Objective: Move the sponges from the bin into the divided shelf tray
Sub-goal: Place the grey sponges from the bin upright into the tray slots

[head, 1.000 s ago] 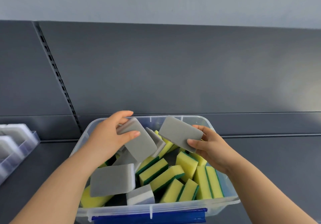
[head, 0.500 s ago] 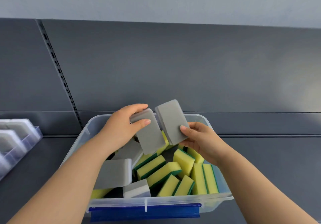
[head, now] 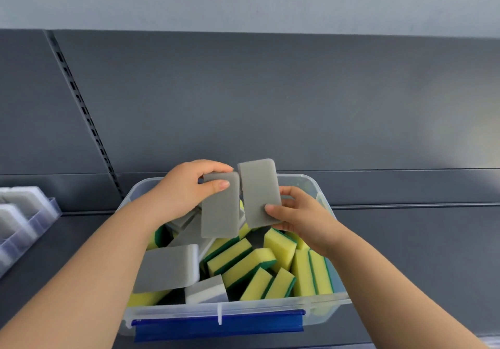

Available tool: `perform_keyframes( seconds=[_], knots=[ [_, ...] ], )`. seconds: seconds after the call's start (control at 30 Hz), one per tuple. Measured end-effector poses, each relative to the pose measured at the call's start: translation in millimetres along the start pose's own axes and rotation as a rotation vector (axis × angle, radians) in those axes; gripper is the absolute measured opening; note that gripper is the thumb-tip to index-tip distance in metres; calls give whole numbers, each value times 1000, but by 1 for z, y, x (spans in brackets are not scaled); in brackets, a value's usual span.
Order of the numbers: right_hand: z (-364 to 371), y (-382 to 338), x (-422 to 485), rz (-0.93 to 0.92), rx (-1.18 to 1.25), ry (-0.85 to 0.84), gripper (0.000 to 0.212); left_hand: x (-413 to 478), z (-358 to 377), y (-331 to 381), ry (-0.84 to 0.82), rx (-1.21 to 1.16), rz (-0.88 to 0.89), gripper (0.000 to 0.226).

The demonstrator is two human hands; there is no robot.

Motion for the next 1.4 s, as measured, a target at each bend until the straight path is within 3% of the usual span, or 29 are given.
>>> perform_keyframes(
  seconds=[0.27, 0.43, 0.73, 0.83, 0.97, 1.17, 1.4],
  knots=[
    [-3, -20, 7, -29, -348, 29, 54, 11, 23, 8, -87, 134, 54, 27],
    [-17, -32, 1, -101, -523, 111, 33, 11, 19, 12, -23, 164, 34, 31],
    [-40, -58, -30, -276, -555, 196, 45, -25, 13, 52, 136, 280, -15, 37],
    [-36, -60, -39, -312, -633, 167, 51, -43, 20, 64, 167, 357, -33, 39],
    [-20, -55, -47, -382, -526, 106, 50, -73, 28, 73, 226, 446, -36, 35],
    [46, -65, -63, -505, -606, 61, 53, -157, 17, 68, 335, 595, -68, 43],
    [208, -71, -83, -673, -609, -72, 52, -313, -25, 23, 492, 735, -145, 42]
  ],
)
Point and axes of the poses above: each hand's wrist, its own x-axis towards the middle knuckle, its own z-axis out of the palm, y = z × x, the point moved 7 cm from there along x, towards the middle knuckle, and after that the axes turned 14 degrees about -y, right-handed, at the moved point
